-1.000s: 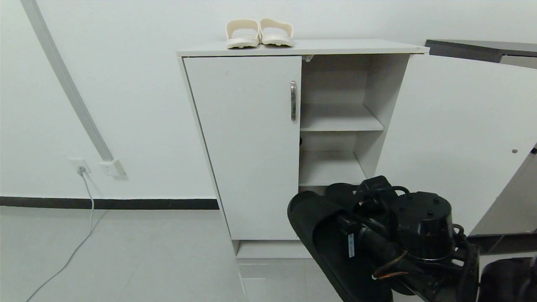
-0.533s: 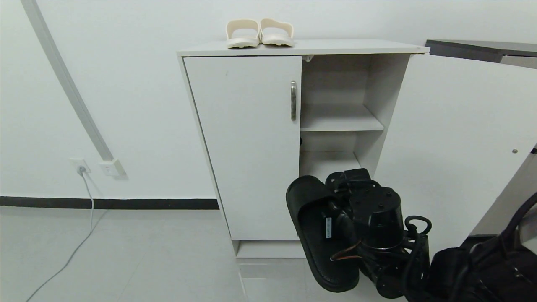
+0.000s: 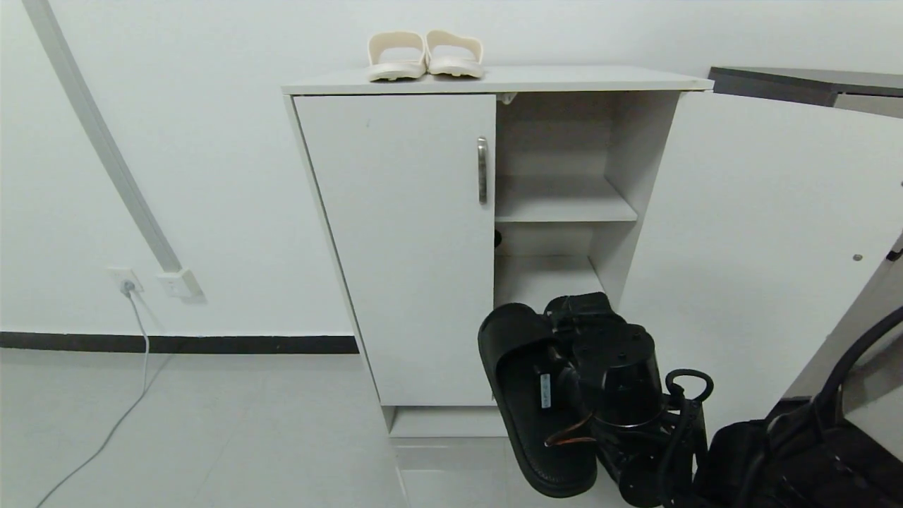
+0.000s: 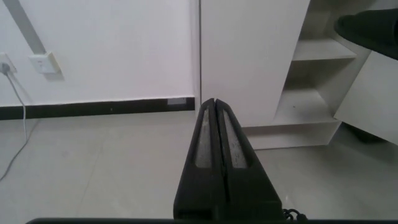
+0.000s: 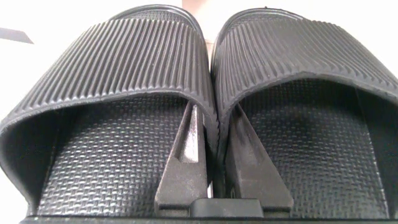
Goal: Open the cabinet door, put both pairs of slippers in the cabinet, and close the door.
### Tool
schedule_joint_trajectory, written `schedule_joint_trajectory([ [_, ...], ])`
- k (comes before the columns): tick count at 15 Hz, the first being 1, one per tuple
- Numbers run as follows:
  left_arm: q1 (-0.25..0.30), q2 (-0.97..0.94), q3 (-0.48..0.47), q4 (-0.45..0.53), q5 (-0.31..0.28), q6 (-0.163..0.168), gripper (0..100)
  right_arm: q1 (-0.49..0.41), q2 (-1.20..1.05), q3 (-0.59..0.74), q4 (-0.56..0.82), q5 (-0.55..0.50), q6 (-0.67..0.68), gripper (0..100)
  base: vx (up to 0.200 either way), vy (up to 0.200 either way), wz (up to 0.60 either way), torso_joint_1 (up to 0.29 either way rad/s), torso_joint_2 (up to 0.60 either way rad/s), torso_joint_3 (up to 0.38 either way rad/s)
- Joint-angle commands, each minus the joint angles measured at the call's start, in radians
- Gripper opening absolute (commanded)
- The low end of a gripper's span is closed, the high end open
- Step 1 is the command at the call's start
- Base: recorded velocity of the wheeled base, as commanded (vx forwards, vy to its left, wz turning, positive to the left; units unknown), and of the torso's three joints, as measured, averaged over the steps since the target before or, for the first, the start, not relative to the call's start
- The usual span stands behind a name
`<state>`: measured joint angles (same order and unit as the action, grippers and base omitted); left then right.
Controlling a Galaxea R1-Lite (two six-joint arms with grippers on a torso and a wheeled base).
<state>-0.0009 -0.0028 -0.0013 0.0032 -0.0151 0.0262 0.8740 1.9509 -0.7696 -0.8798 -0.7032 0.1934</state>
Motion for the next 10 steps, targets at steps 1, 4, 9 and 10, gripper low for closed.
schedule_joint_trajectory([
  [1, -0.001, 0.003, 0.0, 0.0, 0.0, 0.0, 0, 0.0, 0.003, -0.002, -0.001, -0.001, 0.0, 0, 0.0, -0.2, 0.0, 0.002, 0.01, 0.002],
  [4, -0.001, 0.003, 0.001, 0.0, 0.0, -0.003, 0, -0.015, 0.017, -0.007, -0.002, -0.006, 0.001, 0, 0.0, -0.133, 0.0, 0.003, 0.0, 0.002],
  [9, -0.002, 0.003, 0.0, 0.0, 0.0, -0.003, 0, -0.013, 0.046, -0.033, -0.005, 0.01, 0.031, 0, 0.0, 0.0, 0.0, 0.0, 0.0, 0.0],
  [10, -0.001, 0.003, 0.001, 0.0, 0.0, -0.003, 0, -0.017, 0.054, -0.037, -0.005, 0.025, 0.031, 0, 0.0, 0.0, 0.0, 0.0, 0.0, 0.0],
])
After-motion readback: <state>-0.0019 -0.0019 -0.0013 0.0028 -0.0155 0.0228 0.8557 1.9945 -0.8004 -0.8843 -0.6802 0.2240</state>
